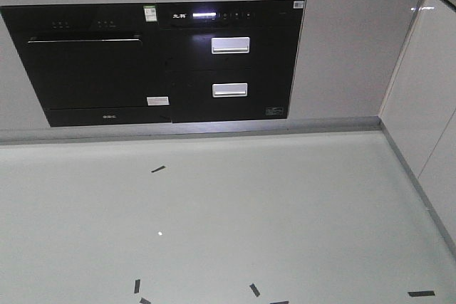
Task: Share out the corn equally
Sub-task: 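Drive the base toward the counter with the corn pot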
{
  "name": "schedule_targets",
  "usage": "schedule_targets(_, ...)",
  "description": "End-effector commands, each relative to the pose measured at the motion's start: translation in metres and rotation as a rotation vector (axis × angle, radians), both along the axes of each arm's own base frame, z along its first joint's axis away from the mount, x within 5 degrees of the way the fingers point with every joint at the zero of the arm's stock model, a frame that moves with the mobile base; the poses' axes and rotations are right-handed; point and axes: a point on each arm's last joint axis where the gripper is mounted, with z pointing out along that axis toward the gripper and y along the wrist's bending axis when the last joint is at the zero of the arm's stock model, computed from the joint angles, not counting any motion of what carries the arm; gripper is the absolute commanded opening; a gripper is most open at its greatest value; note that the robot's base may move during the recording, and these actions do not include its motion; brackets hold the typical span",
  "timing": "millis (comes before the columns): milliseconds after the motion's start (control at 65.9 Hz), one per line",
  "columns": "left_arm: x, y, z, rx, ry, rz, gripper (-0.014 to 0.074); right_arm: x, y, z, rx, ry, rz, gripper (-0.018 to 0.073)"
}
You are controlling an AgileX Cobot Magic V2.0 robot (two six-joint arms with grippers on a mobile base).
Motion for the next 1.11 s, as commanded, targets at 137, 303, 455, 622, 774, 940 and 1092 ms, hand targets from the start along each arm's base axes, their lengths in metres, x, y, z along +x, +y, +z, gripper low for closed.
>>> schedule_targets(137, -0.0032, 0.0003, 0.0132, -0.005, -0.107, 0.003, -0.0006, -0.0004, 0.0003, 0.0042, -0.015, -0.070, 0.002, -0.0006)
schedule_targets(303, -0.0032, 0.0003, 0.0132, -0.005, -0.107, 0.003, -0.0006, -0.0004, 0.0003, 0.0042, -0.015, -0.070, 0.002, -0.0006)
schedule_targets(455, -0.0032, 0.0003, 0.0132, -0.005, -0.107, 0.003, -0.0006, -0.0004, 0.0003, 0.0042, -0.015, -0.070, 0.002, -0.0006)
schedule_targets(622, -0.0032, 0.0003, 0.0132, -0.005, -0.107, 0.003, -0.0006, -0.0004, 0.0003, 0.0041, -0.015, -0.069, 0.002, -0.0006)
schedule_targets(774, -0.0032, 0.0003, 0.0132, -0.005, -0.107, 0.003, -0.0006, -0.0004, 0.0003, 0.0041, -0.015, -0.069, 0.002, -0.0006)
schedule_targets(940, -0.0032, 0.0003, 0.0132, -0.005, -0.107, 0.003, -0.0006, -0.0004, 0.0003, 0.0041, -0.015, -0.069, 0.002, -0.0006)
schedule_targets(1092, -0.0032, 0.0003, 0.0132, -0.005, -0.107, 0.003, -0.0006, -0.0004, 0.0003, 0.0041, -0.015, -0.069, 0.002, -0.0006)
